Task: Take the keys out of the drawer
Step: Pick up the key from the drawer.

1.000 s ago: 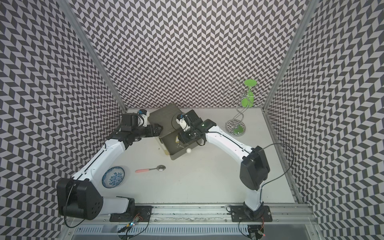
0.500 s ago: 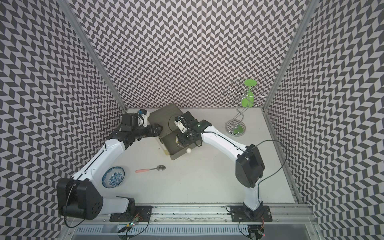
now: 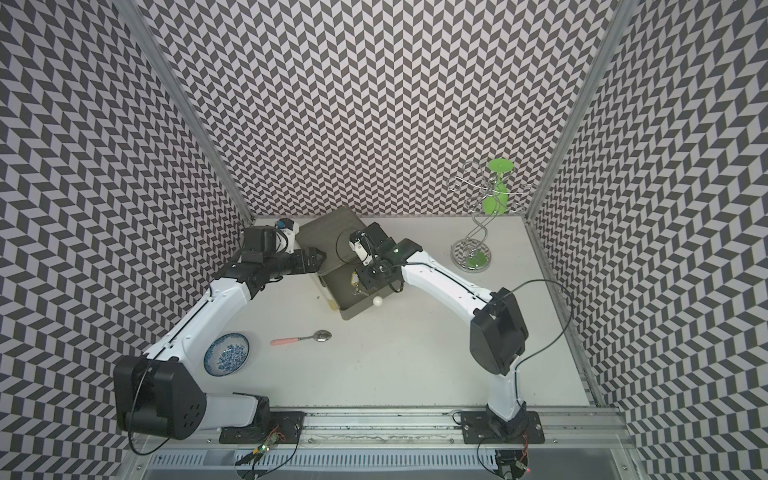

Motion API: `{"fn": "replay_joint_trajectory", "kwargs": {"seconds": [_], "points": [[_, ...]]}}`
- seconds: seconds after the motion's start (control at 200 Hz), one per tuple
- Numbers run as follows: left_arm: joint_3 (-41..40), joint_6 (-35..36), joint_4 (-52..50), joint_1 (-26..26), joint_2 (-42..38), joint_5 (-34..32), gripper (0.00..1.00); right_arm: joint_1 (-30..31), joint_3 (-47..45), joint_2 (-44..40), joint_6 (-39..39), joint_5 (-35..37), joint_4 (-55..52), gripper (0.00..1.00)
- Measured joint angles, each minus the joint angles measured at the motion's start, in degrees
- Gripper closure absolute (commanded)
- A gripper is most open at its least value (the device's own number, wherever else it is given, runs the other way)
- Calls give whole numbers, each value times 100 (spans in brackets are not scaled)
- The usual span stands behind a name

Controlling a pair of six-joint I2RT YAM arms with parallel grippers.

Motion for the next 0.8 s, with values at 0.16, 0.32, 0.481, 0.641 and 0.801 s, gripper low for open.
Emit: {"fn": "replay_joint_trajectory", "kwargs": {"seconds": [0.16, 0.32, 0.481, 0.641, 0.801], "points": [[-2, 0, 7, -2, 4, 0, 1, 0, 98, 120, -28, 2, -20, 60], [0, 0, 11, -2, 9, 0, 1, 0, 358, 313, -46, 9, -46, 70], [0, 0, 13, -2, 9, 0, 1, 2, 450, 369, -42, 90, -74, 79], [0, 0, 13, 0, 11, -2, 1, 7, 450, 369, -20, 181, -98, 86], [15, -2, 48, 0, 48, 9, 1, 7, 457, 367, -13, 273, -103, 91]]}}
